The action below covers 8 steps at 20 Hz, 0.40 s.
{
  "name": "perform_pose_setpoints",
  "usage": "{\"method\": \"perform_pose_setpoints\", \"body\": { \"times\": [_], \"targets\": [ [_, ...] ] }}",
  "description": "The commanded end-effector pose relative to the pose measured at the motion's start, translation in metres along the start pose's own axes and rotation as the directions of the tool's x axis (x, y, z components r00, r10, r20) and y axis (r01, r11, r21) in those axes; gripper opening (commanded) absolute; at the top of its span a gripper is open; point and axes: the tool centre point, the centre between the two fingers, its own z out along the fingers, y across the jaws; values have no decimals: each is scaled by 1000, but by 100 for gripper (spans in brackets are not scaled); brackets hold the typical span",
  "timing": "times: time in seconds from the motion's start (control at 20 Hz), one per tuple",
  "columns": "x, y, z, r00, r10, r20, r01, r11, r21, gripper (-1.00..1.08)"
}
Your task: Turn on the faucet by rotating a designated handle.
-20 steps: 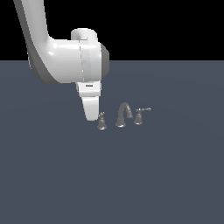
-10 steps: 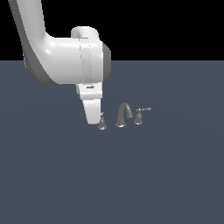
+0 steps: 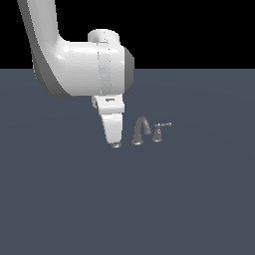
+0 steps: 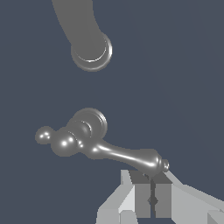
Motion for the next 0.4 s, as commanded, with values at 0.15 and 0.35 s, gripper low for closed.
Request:
{"method": "perform_pose_setpoints", "body": {
  "times": [0.15, 0.35],
  "targets": [
    [45, -2, -1, 999, 36, -8, -36, 999, -1, -100],
    [65, -4, -1, 999, 47, -11, -47, 999, -2, -100]
  ]
}}
